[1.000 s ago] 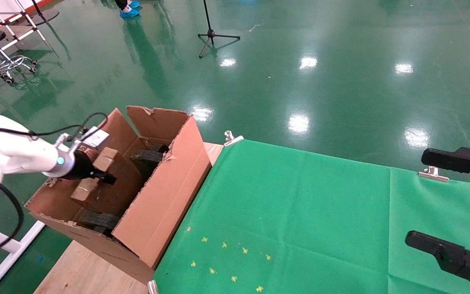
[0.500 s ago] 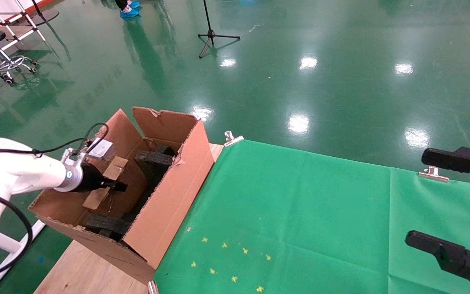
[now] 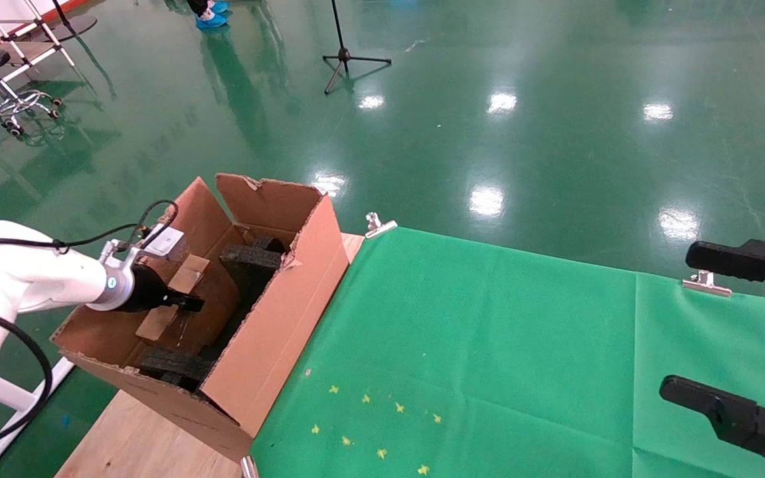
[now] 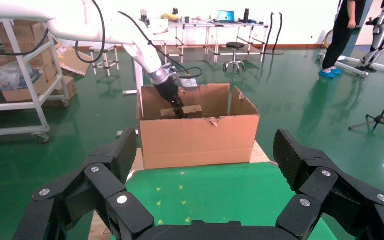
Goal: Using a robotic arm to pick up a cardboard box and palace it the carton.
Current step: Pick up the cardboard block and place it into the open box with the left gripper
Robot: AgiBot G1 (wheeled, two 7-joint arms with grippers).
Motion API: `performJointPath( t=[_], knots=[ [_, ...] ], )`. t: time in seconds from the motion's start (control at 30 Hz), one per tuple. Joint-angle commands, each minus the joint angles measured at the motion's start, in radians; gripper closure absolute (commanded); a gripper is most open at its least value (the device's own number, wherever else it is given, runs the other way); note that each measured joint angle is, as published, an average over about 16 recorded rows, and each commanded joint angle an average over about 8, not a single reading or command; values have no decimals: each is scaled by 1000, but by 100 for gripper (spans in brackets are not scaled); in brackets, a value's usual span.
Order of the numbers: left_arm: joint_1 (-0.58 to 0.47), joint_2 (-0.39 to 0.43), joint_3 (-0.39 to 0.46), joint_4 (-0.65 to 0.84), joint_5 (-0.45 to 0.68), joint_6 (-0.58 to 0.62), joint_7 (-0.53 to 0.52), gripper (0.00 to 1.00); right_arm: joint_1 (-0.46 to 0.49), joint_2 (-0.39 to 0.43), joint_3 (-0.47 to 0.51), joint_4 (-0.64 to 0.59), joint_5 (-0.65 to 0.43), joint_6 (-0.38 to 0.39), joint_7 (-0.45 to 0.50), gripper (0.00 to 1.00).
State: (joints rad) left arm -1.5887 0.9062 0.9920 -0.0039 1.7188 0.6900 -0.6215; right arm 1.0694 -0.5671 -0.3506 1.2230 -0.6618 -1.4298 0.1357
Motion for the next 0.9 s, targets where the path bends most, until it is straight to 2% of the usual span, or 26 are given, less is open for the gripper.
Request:
performJointPath(
  t=[0.03, 0.37, 0.57, 0.9],
  knots=[
    [-2, 1, 2, 0, 3, 1, 0, 0, 0, 0, 0, 0, 0, 0, 0, 0],
    [-7, 2, 8, 0, 12, 9, 5, 0, 0, 0, 0, 0, 0, 0, 0, 0],
    [-45, -20, -4, -54, -7, 25, 38, 0, 0, 0, 0, 0, 0, 0, 0, 0],
    [-173, -175, -102, -306, -161, 274, 65, 0, 0, 0, 0, 0, 0, 0, 0, 0]
  ],
)
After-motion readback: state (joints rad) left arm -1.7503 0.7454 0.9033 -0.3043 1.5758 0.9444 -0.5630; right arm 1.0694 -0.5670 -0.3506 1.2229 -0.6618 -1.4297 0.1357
